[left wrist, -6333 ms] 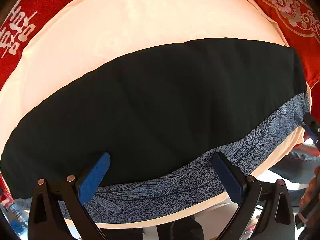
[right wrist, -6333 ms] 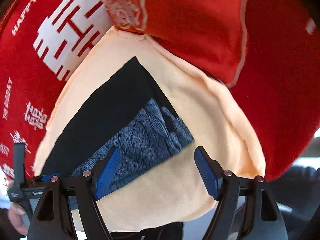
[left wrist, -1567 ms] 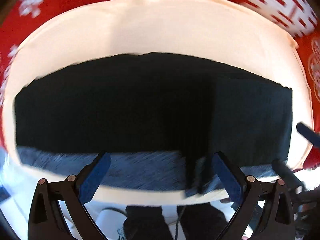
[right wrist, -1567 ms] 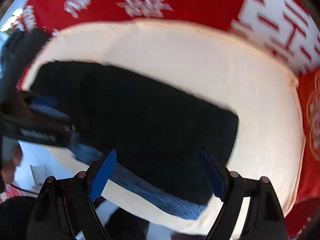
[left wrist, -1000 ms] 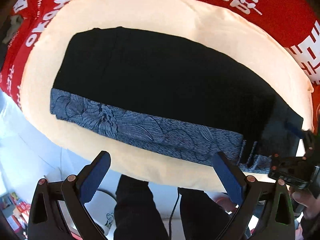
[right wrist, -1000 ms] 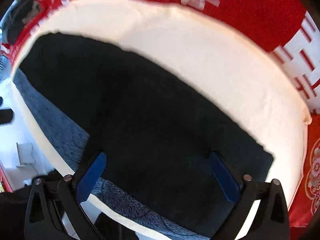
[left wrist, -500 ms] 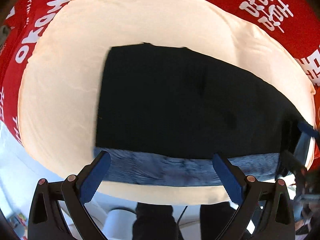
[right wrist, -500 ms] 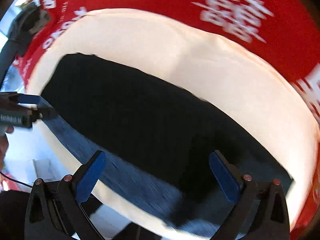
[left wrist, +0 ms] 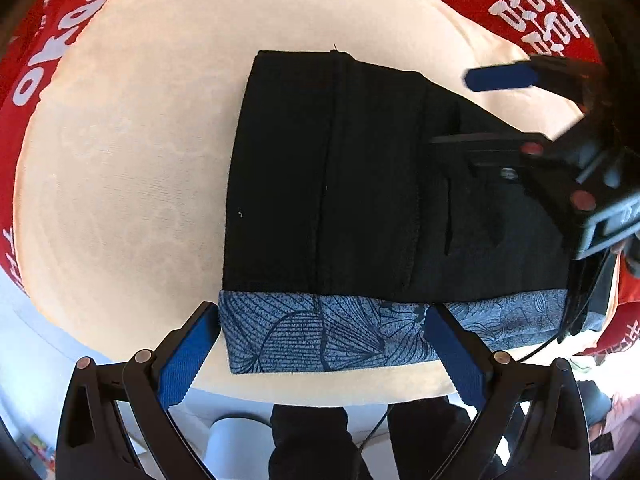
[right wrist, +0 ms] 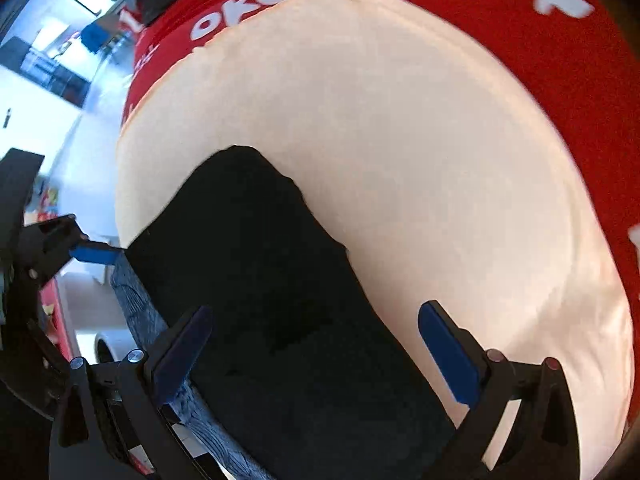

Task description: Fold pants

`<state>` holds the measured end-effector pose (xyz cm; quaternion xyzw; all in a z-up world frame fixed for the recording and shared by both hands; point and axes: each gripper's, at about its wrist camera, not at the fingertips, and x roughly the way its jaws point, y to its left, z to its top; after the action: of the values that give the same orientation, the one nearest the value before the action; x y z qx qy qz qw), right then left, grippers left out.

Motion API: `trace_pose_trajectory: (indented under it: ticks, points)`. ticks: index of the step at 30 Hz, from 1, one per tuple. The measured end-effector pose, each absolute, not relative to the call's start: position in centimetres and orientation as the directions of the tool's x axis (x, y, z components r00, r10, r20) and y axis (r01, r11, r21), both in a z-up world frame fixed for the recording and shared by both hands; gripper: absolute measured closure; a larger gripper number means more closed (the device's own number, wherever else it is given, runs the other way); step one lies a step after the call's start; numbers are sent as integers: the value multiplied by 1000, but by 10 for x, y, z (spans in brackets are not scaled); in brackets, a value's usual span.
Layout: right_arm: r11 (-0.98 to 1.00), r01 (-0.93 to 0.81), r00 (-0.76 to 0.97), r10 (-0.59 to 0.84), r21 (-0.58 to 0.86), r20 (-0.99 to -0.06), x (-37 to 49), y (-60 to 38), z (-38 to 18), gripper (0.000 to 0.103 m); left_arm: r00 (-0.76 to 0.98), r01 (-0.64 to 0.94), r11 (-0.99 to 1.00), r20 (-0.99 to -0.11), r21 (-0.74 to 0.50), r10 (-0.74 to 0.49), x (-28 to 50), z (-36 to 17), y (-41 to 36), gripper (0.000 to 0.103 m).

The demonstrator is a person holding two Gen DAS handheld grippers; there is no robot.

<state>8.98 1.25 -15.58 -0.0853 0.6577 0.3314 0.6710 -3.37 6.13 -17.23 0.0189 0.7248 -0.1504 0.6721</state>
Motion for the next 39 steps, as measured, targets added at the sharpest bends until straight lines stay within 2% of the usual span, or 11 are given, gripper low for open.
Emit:
trace_pose_trajectory:
  ticks: [7, 20, 22, 23, 24, 25, 27, 39]
  points:
    - [714, -587, -193, 335, 382, -922, 81, 29, -173, 0, -105, 258, 951, -984, -168, -146, -23, -179, 71, 1]
    - [712, -610, -240, 252, 348, -937, 85, 41, -176, 0, -106, 254, 952, -983, -172, -150, -15, -182, 91, 1]
    - [698, -626, -229, 262, 348, -938, 84, 45, -167, 17, -108, 254, 951, -982, -176, -153, -20, -181, 96, 1]
    - [694, -636, -205, 268, 336, -941, 81, 40, -159, 22, -105, 254, 950, -982, -179, -157, -21, -180, 99, 1]
    - [692, -638, -190, 286, 339, -939, 79, 34, -154, 34, -100, 254, 949, -981, -184, -164, -22, -178, 101, 1]
    - [696, -640, -161, 294, 326, -942, 77, 25, -148, 58, -96, 253, 949, -981, -189, -170, -23, -176, 102, 1]
    - [704, -631, -133, 317, 327, -939, 74, 7, -139, 83, -87, 246, 946, -977, -213, -197, -22, -173, 106, 1]
    - [593, -720, -120, 403, 359, -907, 50, -17, -98, 85, -75, 374, 868, -943, -327, -323, 0, -155, 103, 1]
